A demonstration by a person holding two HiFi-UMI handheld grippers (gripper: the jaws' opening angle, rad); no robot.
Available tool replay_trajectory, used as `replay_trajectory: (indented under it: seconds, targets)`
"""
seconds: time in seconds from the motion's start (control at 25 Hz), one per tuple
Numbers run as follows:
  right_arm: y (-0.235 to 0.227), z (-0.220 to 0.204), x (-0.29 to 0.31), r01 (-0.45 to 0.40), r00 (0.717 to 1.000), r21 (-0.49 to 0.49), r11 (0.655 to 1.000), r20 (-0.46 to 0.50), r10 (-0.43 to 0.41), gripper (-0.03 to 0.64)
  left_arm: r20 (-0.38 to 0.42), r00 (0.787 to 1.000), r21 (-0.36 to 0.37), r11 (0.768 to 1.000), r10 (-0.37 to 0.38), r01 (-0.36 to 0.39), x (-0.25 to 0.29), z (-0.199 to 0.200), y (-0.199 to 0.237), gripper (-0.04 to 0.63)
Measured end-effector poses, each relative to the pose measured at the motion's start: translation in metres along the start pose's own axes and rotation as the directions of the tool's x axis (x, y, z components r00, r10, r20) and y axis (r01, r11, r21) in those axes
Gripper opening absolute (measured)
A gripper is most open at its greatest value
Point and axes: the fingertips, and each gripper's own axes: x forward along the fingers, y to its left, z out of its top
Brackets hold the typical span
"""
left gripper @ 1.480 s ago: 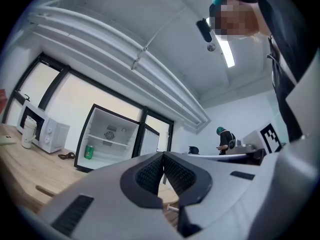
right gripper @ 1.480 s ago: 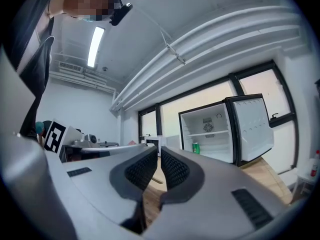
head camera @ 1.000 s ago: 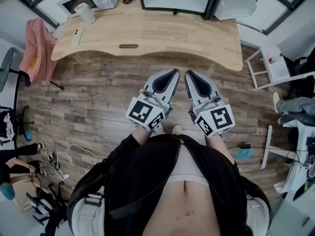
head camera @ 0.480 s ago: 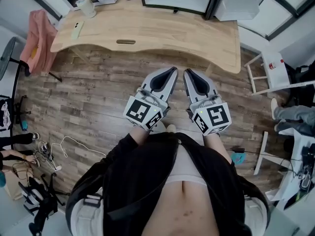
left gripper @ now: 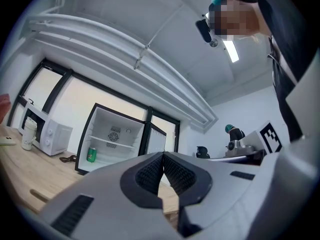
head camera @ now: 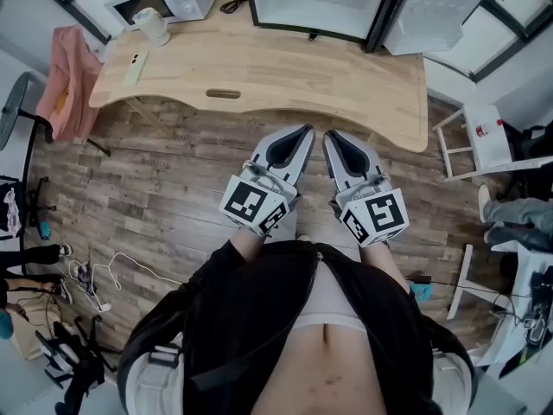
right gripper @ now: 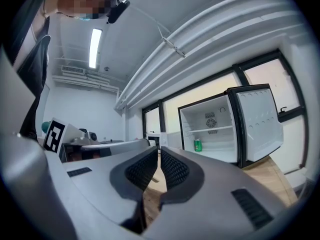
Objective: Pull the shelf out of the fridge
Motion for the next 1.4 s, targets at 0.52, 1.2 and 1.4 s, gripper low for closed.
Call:
replay_trajectory:
  seconds: [0.52,1.2,1.4]
  targets:
    - [-0.076,0.021,0.137,0.062,0.998,-0.018,0.998,0.026,-0.061,0.038,-0.028,0.995,0.014,0.995,-0.096,0.096,0.097,0.018,0.117,0.006]
    - [-0.104,0.008,0.19,0.089,0.996,0.002,0.996,-0.01,-0.089,0.039,-0.035,0.995,-0.042,0.995,-0.097,0.096,0.134,0.01,0.177,0.006]
    - [-0.109,0.006,0.195,0.132,0.991,-0.004,0.991,-0.009,-0.133,0.04,-0.038,0.992,-0.041,0.992,-0.119,0.118,0.139,0.009,0.188,0.006]
